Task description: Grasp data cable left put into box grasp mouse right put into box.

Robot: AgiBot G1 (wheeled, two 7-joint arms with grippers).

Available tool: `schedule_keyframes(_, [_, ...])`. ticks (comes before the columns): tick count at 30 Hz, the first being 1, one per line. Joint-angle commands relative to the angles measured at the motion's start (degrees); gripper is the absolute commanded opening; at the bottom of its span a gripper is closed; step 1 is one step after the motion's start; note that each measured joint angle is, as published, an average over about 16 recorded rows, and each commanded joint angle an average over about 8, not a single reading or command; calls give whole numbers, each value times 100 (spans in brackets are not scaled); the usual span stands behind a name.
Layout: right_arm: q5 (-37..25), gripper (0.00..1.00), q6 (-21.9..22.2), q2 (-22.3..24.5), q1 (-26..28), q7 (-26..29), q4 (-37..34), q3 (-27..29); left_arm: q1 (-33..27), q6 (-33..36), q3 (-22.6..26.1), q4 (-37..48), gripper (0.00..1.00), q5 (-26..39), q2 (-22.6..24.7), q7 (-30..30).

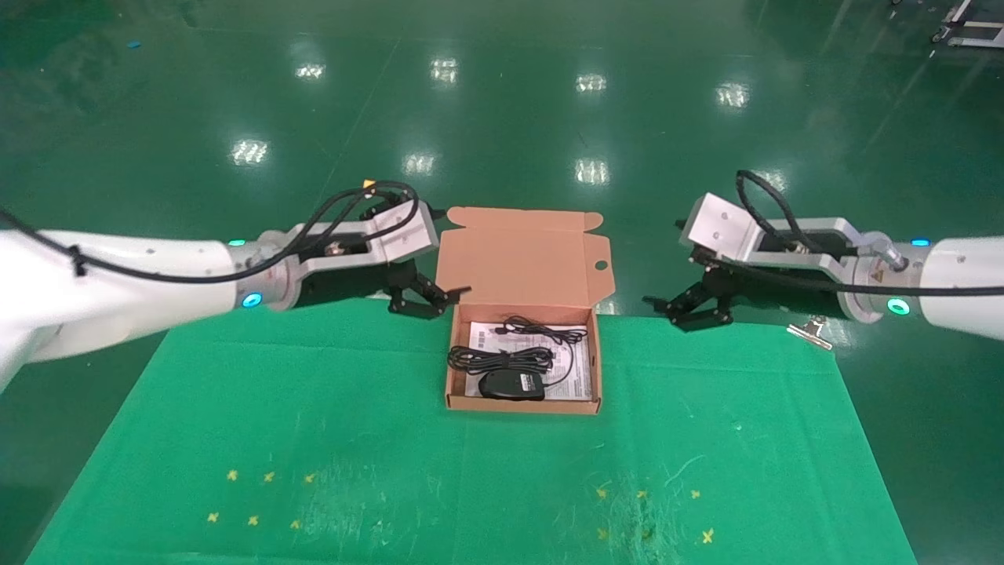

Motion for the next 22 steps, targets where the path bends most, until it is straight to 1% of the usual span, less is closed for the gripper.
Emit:
schedule_keyframes(1, [207,100,-130,56,-112,-6,68,106,112,160,-132,-129,100,-137,-116,-86])
schedule_keyframes(19, [2075,100,-1303,562,-1123,-63,681,1061,1127,1603,-1329,-1294,100,-1379,-1164,-862])
schedule_keyframes(22, [2233,100,-1402,605,-1208,-68,732,1141,1213,1724,-1430,-1392,100,-1483,-1252,-927])
